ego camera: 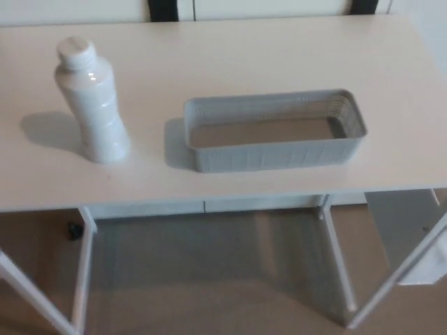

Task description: The robot walk up to a desk on which a bottle is kept on the left hand side and a container is kept on the right hand side. The robot uses its left hand to pick up the bottle and places it in the container.

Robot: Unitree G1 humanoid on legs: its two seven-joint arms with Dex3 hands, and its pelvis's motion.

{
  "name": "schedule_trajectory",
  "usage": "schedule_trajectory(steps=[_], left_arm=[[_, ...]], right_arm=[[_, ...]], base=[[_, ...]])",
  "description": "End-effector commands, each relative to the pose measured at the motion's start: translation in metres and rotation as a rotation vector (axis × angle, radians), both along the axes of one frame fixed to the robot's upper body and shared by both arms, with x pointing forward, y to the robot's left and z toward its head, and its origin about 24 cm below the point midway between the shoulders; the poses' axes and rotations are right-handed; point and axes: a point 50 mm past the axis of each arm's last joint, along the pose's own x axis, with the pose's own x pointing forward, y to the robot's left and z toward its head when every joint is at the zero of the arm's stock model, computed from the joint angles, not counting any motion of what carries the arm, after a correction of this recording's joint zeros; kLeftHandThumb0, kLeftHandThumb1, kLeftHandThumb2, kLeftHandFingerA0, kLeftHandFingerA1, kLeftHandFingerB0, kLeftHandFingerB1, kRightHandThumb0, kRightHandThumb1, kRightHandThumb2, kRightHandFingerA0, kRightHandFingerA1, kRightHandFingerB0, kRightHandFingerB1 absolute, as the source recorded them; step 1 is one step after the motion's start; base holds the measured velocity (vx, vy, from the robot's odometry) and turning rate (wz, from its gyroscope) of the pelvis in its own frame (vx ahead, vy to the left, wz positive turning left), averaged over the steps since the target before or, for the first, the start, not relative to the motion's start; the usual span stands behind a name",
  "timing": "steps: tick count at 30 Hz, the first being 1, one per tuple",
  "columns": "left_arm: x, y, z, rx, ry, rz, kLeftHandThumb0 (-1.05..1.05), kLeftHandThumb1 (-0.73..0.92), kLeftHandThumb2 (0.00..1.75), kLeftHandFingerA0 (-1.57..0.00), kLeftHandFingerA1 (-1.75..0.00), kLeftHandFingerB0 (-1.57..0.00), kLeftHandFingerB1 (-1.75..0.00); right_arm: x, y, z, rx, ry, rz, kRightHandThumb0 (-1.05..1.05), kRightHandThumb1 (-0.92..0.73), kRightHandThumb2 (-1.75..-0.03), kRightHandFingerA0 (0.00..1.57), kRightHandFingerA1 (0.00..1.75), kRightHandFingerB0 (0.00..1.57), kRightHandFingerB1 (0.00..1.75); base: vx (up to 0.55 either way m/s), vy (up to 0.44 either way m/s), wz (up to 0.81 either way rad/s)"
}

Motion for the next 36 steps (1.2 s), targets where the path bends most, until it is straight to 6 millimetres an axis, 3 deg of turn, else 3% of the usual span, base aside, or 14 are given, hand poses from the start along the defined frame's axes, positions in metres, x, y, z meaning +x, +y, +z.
schedule_trajectory(steps=[1,4,5,8,9,27,28,30,31,32,33,34,35,36], left_arm=[[0.002,0.008,0.004,0.032,0.002,-0.002,-0.31,0.47,0.91,-0.32,-0.58,-0.25,-0.56],[0.0,0.008,0.004,0.02,-0.001,0.012,-0.27,0.47,0.92,-0.31,-0.58,-0.25,-0.56],[-0.001,0.009,0.003,0.019,0.002,0.023,-0.3,0.66,0.59,-0.42,-0.49,-0.39,-0.52],[-0.002,0.01,0.002,0.021,0.004,0.043,-0.31,0.65,0.59,-0.4,-0.49,-0.36,-0.51],[-0.003,0.011,0.002,0.023,0.006,0.046,-0.28,0.45,0.9,-0.32,-0.59,-0.24,-0.56],[-0.004,0.02,0.003,0.021,0.014,0.113,-0.27,0.44,0.9,-0.25,-0.57,-0.23,-0.57],[-0.004,0.031,0.011,0.056,-0.048,0.233,-0.28,0.42,0.89,-0.26,-0.62,-0.08,-0.53],[-0.004,0.035,0.013,0.068,-0.074,0.285,-0.28,0.42,0.89,-0.26,-0.62,-0.08,-0.53],[-0.002,0.038,0.016,0.081,-0.094,0.306,-0.37,0.58,0.67,-0.19,-0.52,-0.04,-0.4],[0.011,0.054,0.035,0.151,-0.209,0.364,-0.39,0.51,0.72,-0.17,-0.53,0.0,-0.2],[0.016,0.059,0.043,0.176,-0.253,0.386,-0.39,0.51,0.72,-0.17,-0.53,0.0,-0.2],[0.023,0.064,0.053,0.208,-0.302,0.401,-0.49,0.46,0.71,-0.01,-0.28,-0.01,-0.2],[0.03,0.07,0.067,0.248,-0.363,0.42,-0.49,0.46,0.71,-0.01,-0.28,-0.01,-0.2],[0.043,0.074,0.093,0.326,-0.462,0.397,-0.5,0.54,0.57,-0.05,-0.34,0.0,-0.23]], right_arm=[[0.001,-0.004,0.0,-0.007,-0.009,-0.016,-0.48,-0.6,-0.58,0.68,0.55,0.5,0.45],[0.001,-0.004,0.001,-0.017,-0.006,-0.002,-0.49,-0.61,-0.58,0.68,0.56,0.5,0.44],[0.0,-0.004,0.002,-0.015,-0.005,0.005,-0.51,-0.61,-0.58,0.68,0.55,0.49,0.44],[0.001,-0.004,0.003,-0.015,-0.01,0.015,-0.53,-0.61,-0.58,0.68,0.54,0.49,0.43],[0.003,-0.004,0.001,-0.016,-0.01,0.005,-0.49,-0.61,-0.58,0.68,0.54,0.49,0.44],[0.006,0.002,0.01,-0.035,-0.002,0.042,-0.5,-0.63,-0.59,0.69,0.52,0.51,0.43],[0.006,0.001,0.007,-0.027,0.0,0.027,-0.49,-0.62,-0.59,0.69,0.53,0.52,0.43],[0.006,0.001,0.006,-0.024,0.001,0.021,-0.49,-0.62,-0.59,0.69,0.53,0.52,0.43],[0.007,0.001,0.006,-0.023,0.001,0.019,-0.49,-0.62,-0.59,0.7,0.53,0.52,0.43],[0.007,0.0,0.006,-0.014,0.002,0.01,-0.48,-0.62,-0.59,0.67,0.53,0.51,0.43],[0.008,0.0,0.006,-0.01,0.003,0.007,-0.48,-0.62,-0.59,0.67,0.53,0.51,0.43],[0.008,0.0,0.007,-0.017,-0.001,0.016,-0.48,-0.63,-0.59,0.7,0.53,0.53,0.44],[0.008,0.001,0.008,-0.026,-0.005,0.027,-0.48,-0.63,-0.59,0.7,0.53,0.53,0.44],[0.008,0.002,0.008,-0.035,-0.002,0.034,-0.47,-0.64,-0.59,0.71,0.54,0.53,0.43]], base=[[0.07,0.315,0.08],[0.06,0.203,0.06],[0.09,0.022,0.04],[0.09,0.015,0.09],[0.09,-0.014,0.15],[0.01,-0.012,0.01],[0.0,0.0,0.0],[0.0,0.0,0.0],[0.0,0.0,0.0],[0.0,0.0,0.0],[0.0,0.0,0.0],[0.0,0.0,0.0],[0.0,0.0,0.0],[0.0,0.0,0.0]])
